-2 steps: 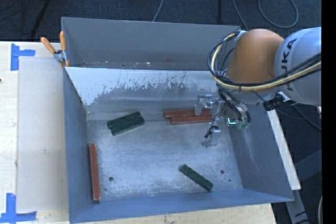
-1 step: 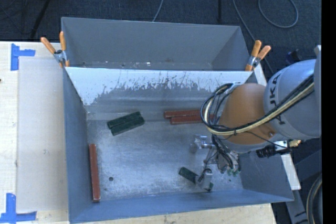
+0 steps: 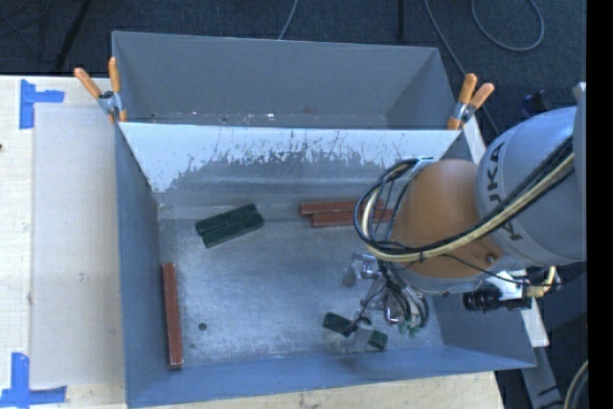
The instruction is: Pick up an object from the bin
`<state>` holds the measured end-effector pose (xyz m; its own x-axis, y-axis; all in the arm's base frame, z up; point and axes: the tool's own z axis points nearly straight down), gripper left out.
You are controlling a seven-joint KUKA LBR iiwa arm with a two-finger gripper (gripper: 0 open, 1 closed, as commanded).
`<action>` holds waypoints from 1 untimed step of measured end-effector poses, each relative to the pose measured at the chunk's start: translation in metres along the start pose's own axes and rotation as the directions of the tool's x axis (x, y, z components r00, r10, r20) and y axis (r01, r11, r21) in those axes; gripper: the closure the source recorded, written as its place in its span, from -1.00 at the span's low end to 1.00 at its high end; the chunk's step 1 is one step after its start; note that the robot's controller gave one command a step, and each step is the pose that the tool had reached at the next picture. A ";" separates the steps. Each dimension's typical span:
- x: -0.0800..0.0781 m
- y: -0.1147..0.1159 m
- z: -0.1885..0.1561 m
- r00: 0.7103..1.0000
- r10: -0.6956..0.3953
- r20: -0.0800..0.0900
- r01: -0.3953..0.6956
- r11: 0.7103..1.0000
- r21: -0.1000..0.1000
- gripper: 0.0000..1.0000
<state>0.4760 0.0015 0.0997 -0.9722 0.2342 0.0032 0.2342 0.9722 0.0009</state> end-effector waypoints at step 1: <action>0.003 -0.012 -0.001 0.999 -0.039 0.000 0.039 0.999 0.002 -1.00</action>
Offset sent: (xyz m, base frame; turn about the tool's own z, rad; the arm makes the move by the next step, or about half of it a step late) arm -0.0058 -0.0109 0.0015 -0.0398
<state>0.4698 -0.0095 0.1002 -0.9805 0.1963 0.0032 0.1963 0.9805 -0.0010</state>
